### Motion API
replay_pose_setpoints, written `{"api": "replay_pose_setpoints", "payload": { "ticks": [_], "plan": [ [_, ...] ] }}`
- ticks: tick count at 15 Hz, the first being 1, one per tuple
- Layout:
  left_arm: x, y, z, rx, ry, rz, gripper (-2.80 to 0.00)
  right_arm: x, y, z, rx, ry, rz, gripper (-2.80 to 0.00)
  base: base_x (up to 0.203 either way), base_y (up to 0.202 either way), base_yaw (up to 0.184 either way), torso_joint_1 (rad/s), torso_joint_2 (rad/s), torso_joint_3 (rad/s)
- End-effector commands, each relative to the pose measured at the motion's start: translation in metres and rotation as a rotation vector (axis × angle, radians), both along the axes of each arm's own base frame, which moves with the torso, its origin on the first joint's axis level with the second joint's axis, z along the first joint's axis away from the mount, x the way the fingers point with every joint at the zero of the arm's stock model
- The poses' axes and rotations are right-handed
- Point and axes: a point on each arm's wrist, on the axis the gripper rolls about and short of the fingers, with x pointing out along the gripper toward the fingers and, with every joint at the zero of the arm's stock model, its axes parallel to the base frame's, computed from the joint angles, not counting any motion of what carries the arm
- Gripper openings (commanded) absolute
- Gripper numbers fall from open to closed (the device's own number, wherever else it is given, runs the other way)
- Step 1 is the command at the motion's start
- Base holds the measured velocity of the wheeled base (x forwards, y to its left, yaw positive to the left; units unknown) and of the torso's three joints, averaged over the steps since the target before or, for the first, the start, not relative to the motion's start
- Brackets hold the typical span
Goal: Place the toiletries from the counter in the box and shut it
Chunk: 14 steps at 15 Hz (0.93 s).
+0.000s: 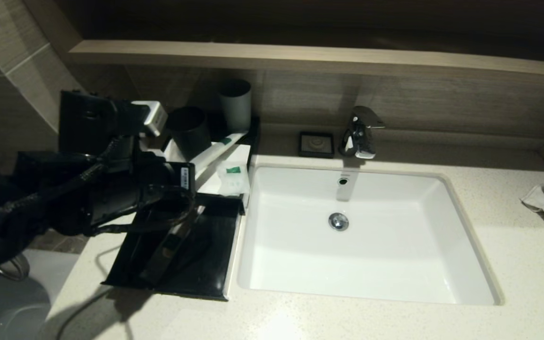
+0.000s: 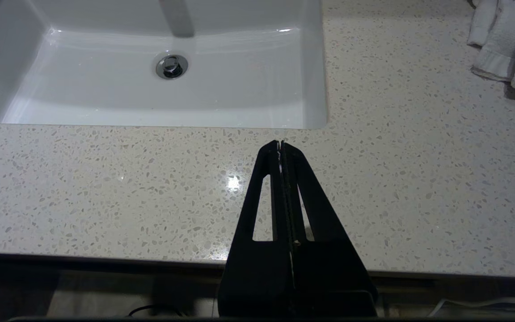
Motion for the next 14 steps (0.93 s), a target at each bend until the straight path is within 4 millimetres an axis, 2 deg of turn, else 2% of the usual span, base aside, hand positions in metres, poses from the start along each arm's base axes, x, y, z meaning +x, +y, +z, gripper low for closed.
{"api": "replay_pose_setpoints", "payload": {
  "ticks": [1,6,8,11,14],
  "plan": [
    [-0.022,0.013,0.018,-0.033,-0.060,0.003,-2.80,0.000,0.000,0.000,0.000,0.000,0.001,-2.80,0.000,0.000,0.000,0.000,0.00,0.000],
    [-0.064,0.036,0.038,-0.041,-0.075,0.003,-2.80,0.000,0.000,0.000,0.000,0.000,0.001,-2.80,0.000,0.000,0.000,0.000,0.00,0.000],
    [-0.083,0.046,0.035,-0.022,-0.039,0.001,-2.80,0.000,0.000,0.000,0.000,0.000,0.001,-2.80,0.000,0.000,0.000,0.000,0.00,0.000],
    [-0.100,0.056,0.029,-0.007,-0.012,0.001,-2.80,0.000,0.000,0.000,0.000,0.000,0.001,-2.80,0.000,0.000,0.000,0.000,0.00,0.000],
    [-0.140,0.078,0.026,-0.004,-0.002,-0.004,-2.80,0.000,0.000,0.000,0.000,0.000,0.001,-2.80,0.000,0.000,0.000,0.000,0.00,0.000]
  ]
}}
